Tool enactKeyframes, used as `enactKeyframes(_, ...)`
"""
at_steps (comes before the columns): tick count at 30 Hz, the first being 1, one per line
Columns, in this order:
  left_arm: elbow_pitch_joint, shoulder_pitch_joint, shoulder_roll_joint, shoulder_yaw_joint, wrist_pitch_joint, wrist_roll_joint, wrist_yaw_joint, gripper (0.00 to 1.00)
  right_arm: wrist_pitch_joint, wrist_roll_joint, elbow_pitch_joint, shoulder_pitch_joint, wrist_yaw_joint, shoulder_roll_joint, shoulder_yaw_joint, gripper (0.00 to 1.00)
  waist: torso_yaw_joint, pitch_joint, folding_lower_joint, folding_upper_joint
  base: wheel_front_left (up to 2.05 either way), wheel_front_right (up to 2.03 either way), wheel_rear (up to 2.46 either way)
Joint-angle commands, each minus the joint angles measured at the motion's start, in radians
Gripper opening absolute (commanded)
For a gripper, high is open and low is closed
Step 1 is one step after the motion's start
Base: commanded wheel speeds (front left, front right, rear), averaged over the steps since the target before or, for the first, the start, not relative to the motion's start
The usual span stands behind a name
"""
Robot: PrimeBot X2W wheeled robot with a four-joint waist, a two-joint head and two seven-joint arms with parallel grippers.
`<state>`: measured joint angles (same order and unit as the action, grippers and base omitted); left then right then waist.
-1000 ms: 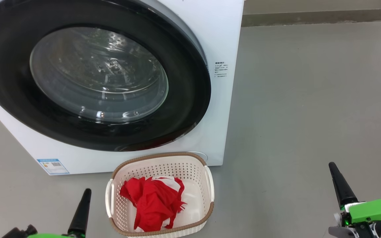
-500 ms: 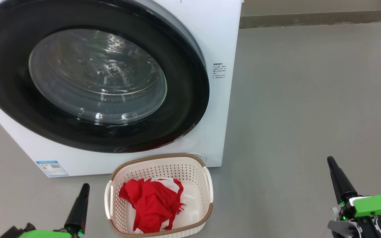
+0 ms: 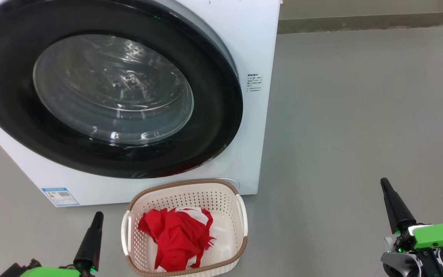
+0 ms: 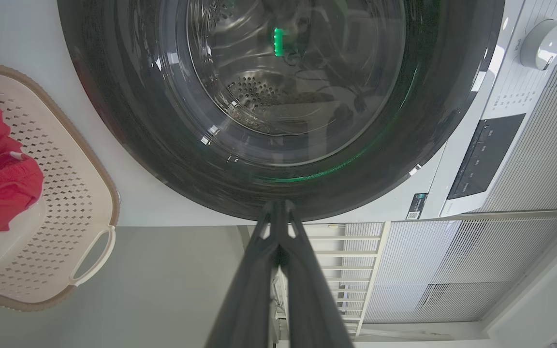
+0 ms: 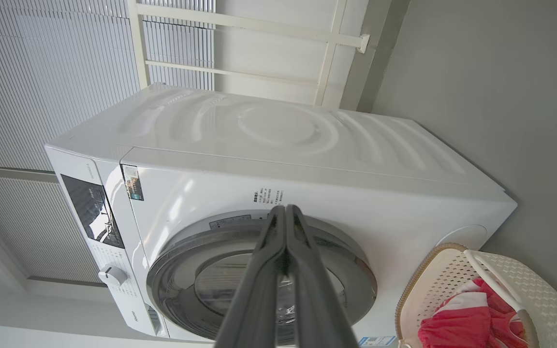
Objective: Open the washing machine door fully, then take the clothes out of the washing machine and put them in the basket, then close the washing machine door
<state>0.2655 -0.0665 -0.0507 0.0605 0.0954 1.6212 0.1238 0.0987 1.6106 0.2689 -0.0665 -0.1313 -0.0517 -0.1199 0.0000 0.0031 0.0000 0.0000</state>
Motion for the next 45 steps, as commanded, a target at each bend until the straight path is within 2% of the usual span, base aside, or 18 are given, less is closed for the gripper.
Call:
enactKeyframes(1, -0.021, -0.040, -0.012, 0.036, 0.004, 0.002, 0.007, 0.00, 0.008, 0.004, -0.025, -0.041, 0.001, -0.005, 0.014, 0.00, 0.000, 0.000, 0.0000, 0.0000, 0.00, 0.00, 0.00)
enactKeyframes(45, -0.021, -0.041, -0.007, 0.044, 0.011, -0.005, 0.007, 0.00, 0.012, 0.001, -0.024, -0.041, 0.001, -0.002, 0.010, 0.00, 0.000, 0.000, 0.0000, 0.0000, 0.00, 0.00, 0.00)
